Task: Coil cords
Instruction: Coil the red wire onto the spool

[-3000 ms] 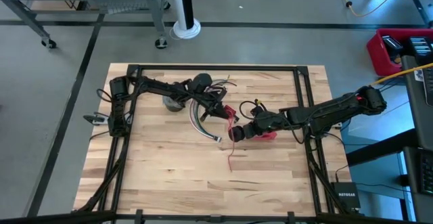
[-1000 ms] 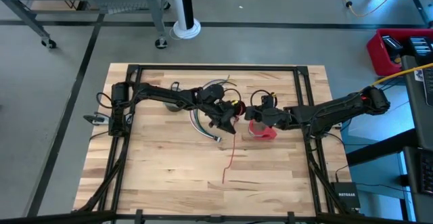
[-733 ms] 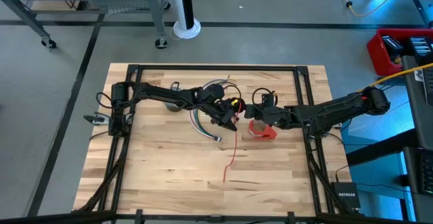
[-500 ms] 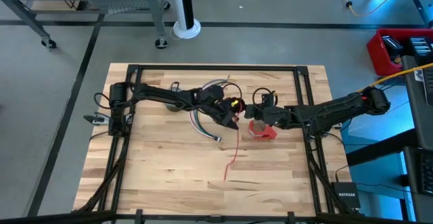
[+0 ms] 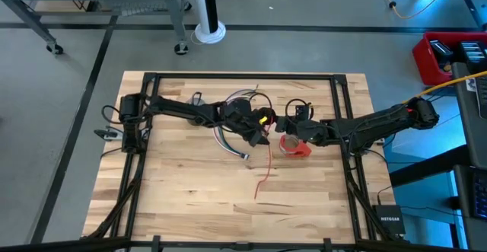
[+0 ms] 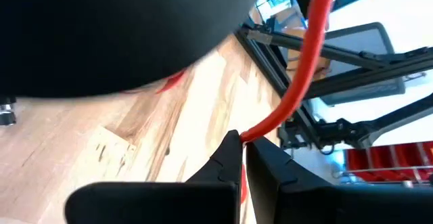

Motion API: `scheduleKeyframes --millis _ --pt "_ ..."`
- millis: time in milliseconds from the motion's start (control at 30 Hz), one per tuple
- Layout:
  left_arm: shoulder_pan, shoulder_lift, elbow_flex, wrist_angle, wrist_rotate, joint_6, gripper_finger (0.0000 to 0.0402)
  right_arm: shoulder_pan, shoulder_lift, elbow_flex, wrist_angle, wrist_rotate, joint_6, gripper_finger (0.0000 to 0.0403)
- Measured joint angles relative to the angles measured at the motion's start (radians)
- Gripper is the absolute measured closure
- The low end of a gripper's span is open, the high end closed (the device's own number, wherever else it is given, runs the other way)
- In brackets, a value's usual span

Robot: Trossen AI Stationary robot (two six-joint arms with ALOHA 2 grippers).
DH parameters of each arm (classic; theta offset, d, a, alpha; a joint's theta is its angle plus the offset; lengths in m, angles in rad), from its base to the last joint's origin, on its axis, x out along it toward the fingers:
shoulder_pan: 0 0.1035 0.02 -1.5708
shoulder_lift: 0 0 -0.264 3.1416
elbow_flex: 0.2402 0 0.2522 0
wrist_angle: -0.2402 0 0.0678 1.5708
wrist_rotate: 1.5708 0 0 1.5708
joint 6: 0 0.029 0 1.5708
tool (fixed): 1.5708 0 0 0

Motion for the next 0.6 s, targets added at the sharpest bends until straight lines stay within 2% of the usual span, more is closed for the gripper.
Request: scheduleKeyframes --millis 233,333,500,600 --pt "-0.032 -0.004 0.000 -0.052 -0.104 0.139 0.0400 0.001 0.000 0.000 0.003 0.000 0.000 0.0400" --pt "-0.045 -0.019 0.000 -0.106 -0.198 0.230 0.0400 0.001 -0.006 0.000 0.005 -0.005 -0.005 0.0400" --pt "-0.074 -0.064 0.000 -0.205 -0.413 0.372 0.0400 0.009 -0.053 0.000 0.012 -0.083 -0.055 0.0400" --pt "-0.091 -0.087 0.000 -0.252 -0.504 0.444 0.0400 0.031 -0.087 0.001 -0.002 -0.121 -0.088 0.0400"
